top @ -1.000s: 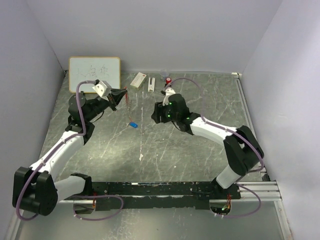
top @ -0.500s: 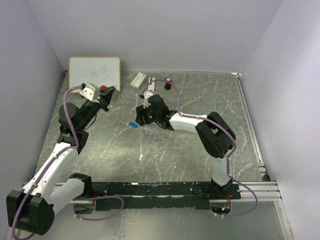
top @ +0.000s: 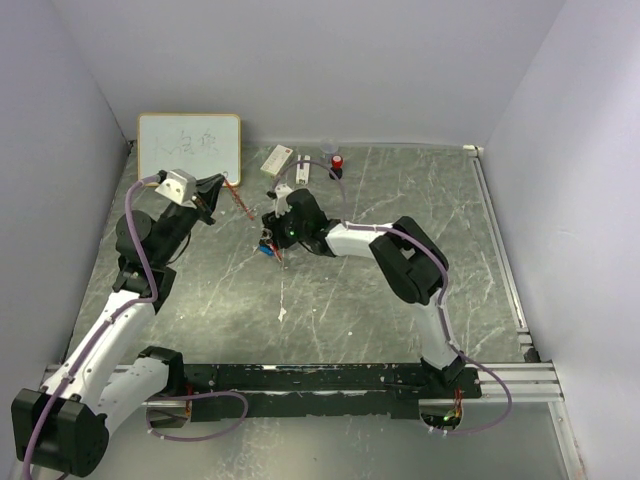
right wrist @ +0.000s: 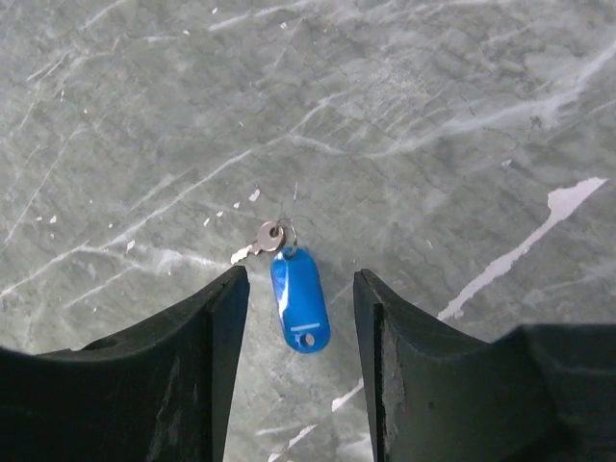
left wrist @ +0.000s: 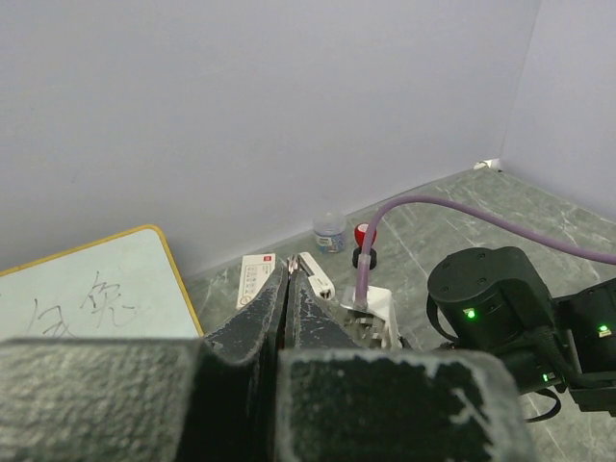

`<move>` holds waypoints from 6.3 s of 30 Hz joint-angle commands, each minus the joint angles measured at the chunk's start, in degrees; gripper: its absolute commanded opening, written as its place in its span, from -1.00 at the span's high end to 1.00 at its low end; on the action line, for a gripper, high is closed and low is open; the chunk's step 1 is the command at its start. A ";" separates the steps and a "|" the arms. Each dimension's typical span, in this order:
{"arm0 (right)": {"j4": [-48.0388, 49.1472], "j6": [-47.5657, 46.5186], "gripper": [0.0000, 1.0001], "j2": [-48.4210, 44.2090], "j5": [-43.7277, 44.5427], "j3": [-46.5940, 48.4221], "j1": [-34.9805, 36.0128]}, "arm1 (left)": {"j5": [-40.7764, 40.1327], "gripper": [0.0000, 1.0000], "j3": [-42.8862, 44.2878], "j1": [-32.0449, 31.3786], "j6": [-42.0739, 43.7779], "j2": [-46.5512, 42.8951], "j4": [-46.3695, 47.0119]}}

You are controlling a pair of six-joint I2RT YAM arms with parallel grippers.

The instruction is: Put the keys on the keyring

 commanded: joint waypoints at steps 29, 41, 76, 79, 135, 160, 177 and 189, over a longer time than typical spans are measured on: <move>4.57 -0.95 0.53 7.65 -4.64 5.27 0.84 | -2.86 0.86 -0.05 1.19 1.56 -0.86 -0.03; 12.35 -1.19 1.00 2.50 -2.87 -1.37 0.81 | -2.84 0.86 0.08 1.28 1.69 -0.66 -0.66; 8.80 -16.36 1.00 -59.14 10.94 -32.22 -6.76 | 46.94 0.86 11.56 1.46 -14.60 21.37 20.19; 10.65 -17.64 1.00 -60.13 7.81 -33.26 -7.29 | 48.83 0.87 12.36 1.44 -18.07 24.01 25.17; 13.28 -19.27 1.00 -51.21 -6.16 -23.93 -5.62 | 53.96 0.87 21.66 -3.19 -39.50 40.84 41.37; 14.25 -20.19 1.00 -49.50 -7.34 -22.86 -5.58 | 54.57 0.86 22.25 -3.95 -37.70 40.47 38.76; 14.99 -20.37 1.00 -49.37 -8.08 -23.18 -5.48 | 54.93 0.87 22.80 -4.08 -36.62 40.79 37.34; 15.38 -21.65 1.00 -49.22 -7.31 -23.21 -5.46 | 58.38 0.86 22.89 -4.08 -43.97 43.30 45.55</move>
